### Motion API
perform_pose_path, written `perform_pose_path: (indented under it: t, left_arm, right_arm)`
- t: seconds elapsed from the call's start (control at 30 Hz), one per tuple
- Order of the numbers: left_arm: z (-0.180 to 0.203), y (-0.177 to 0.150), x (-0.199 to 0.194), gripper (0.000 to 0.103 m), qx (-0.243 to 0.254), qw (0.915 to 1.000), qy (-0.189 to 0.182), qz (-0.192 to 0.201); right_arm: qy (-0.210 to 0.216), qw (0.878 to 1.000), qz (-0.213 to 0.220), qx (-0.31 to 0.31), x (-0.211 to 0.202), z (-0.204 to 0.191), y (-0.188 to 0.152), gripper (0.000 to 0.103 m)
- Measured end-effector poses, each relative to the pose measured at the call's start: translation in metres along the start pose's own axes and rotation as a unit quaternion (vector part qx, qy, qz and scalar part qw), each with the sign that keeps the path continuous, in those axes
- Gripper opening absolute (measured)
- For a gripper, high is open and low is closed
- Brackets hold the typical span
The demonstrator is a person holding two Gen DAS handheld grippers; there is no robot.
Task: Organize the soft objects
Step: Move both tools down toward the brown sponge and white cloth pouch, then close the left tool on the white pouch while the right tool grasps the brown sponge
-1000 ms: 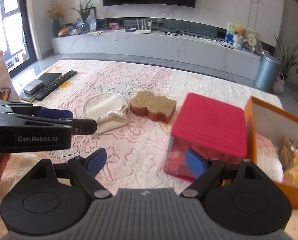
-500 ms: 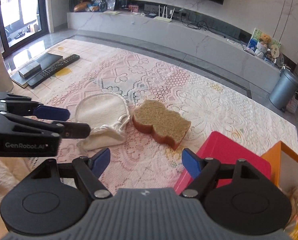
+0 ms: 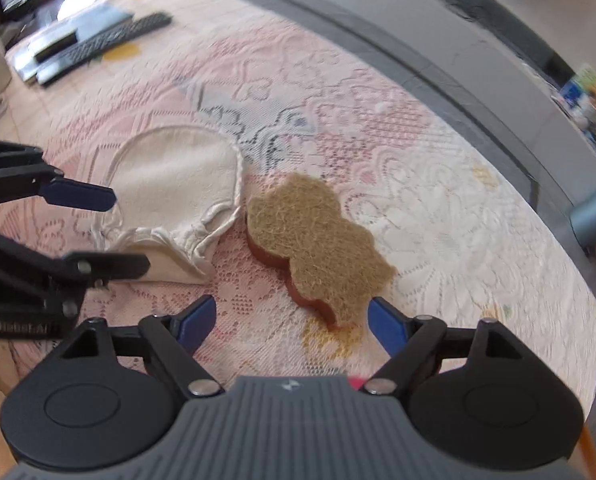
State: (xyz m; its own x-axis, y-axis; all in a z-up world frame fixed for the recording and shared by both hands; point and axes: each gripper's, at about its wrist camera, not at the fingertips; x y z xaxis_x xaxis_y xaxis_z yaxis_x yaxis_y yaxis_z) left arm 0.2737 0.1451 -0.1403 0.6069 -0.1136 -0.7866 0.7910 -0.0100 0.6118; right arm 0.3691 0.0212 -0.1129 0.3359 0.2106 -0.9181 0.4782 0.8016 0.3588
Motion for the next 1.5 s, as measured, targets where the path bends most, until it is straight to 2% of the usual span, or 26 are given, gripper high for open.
perform_pose_path:
  t: [0.07, 0.2, 0.3, 0.4, 0.6, 0.67, 0.73, 0.77, 0.83, 0.9, 1.03, 1.1, 1.2, 1.27, 1.4, 1.43, 1.47, 1.5]
  left_arm:
    - [0.006, 0.000, 0.010, 0.071, 0.025, 0.9995, 0.019, -0.009]
    - [0.005, 0.005, 0.021, 0.072, 0.028, 0.9991, 0.028, -0.014]
    - [0.003, 0.006, 0.028, 0.073, 0.034, 0.9984, 0.041, -0.020]
    - [-0.002, 0.004, 0.032, 0.074, 0.023, 0.9989, 0.033, -0.024]
    - [-0.003, 0.002, 0.029, 0.076, 0.023, 0.9997, 0.001, -0.012]
    - [0.000, 0.000, 0.030, 0.080, 0.034, 0.9994, 0.000, -0.013]
    - [0.003, -0.001, 0.032, 0.081, 0.043, 0.9989, 0.005, -0.015]
    - [0.004, -0.001, 0.033, 0.081, 0.047, 0.9988, 0.007, -0.015]
    - [0.004, -0.002, 0.033, 0.081, 0.049, 0.9986, 0.010, -0.015]
    - [0.003, -0.002, 0.035, 0.081, 0.048, 0.9987, 0.015, -0.013]
    - [0.004, -0.004, 0.037, 0.083, 0.055, 0.9982, 0.023, -0.007]
    - [0.004, -0.003, 0.038, 0.082, 0.054, 0.9982, 0.024, -0.006]
    - [0.002, -0.003, 0.037, 0.072, 0.044, 0.9988, 0.021, -0.002]
    - [0.000, -0.003, 0.036, 0.056, 0.039, 0.9988, 0.029, 0.001]
    - [-0.003, -0.002, 0.035, 0.039, 0.030, 0.9988, 0.037, 0.008]
    - [-0.003, -0.002, 0.035, 0.032, 0.028, 0.9988, 0.040, 0.010]
    - [-0.003, -0.001, 0.034, 0.019, 0.025, 0.9989, 0.037, 0.014]
    - [-0.004, -0.001, 0.033, 0.014, 0.019, 0.9991, 0.033, 0.016]
  right_arm:
    - [0.004, 0.998, -0.026, -0.048, 0.012, 0.000, 0.012, 0.086]
    - [0.025, 0.992, -0.058, -0.112, 0.030, 0.004, 0.030, 0.096]
    - [0.011, 0.985, -0.071, -0.156, 0.043, 0.006, 0.039, 0.096]
    - [0.014, 0.981, -0.083, -0.174, 0.054, 0.014, 0.045, 0.096]
    - [0.051, 0.985, -0.101, -0.127, 0.068, 0.034, 0.053, 0.096]
    - [0.057, 0.987, -0.104, -0.106, 0.072, 0.039, 0.055, 0.095]
    - [0.065, 0.988, -0.109, -0.089, 0.076, 0.040, 0.055, 0.088]
    - [0.064, 0.988, -0.112, -0.083, 0.077, 0.041, 0.055, 0.088]
    - [0.053, 0.989, -0.111, -0.076, 0.079, 0.042, 0.055, 0.077]
    - [0.041, 0.990, -0.110, -0.078, 0.077, 0.041, 0.055, 0.072]
    - [0.068, 0.989, -0.117, -0.051, 0.067, 0.040, 0.052, 0.070]
    - [0.068, 0.989, -0.123, -0.038, 0.062, 0.037, 0.050, 0.070]
    - [0.086, 0.988, -0.132, 0.000, 0.060, 0.035, 0.046, 0.070]
    - [0.082, 0.987, -0.135, 0.007, 0.063, 0.035, 0.043, 0.070]
    - [0.079, 0.988, -0.131, 0.013, 0.064, 0.035, 0.042, 0.071]
    - [0.078, 0.988, -0.130, 0.013, 0.064, 0.035, 0.042, 0.071]
    - [0.077, 0.988, -0.130, 0.012, 0.063, 0.035, 0.042, 0.071]
    - [0.075, 0.989, -0.130, 0.010, 0.062, 0.034, 0.041, 0.071]
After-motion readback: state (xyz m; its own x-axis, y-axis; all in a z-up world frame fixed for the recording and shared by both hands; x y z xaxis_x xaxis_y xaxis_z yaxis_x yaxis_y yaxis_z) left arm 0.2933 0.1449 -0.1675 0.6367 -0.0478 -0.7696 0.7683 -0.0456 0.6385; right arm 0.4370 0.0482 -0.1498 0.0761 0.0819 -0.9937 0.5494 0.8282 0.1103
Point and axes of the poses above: each gripper's, at about its wrist camera, not at the fingertips, and x roughly the way its jaws point, z to its right, y to its top, and after that the axes turned 1 degree about y, right-handed
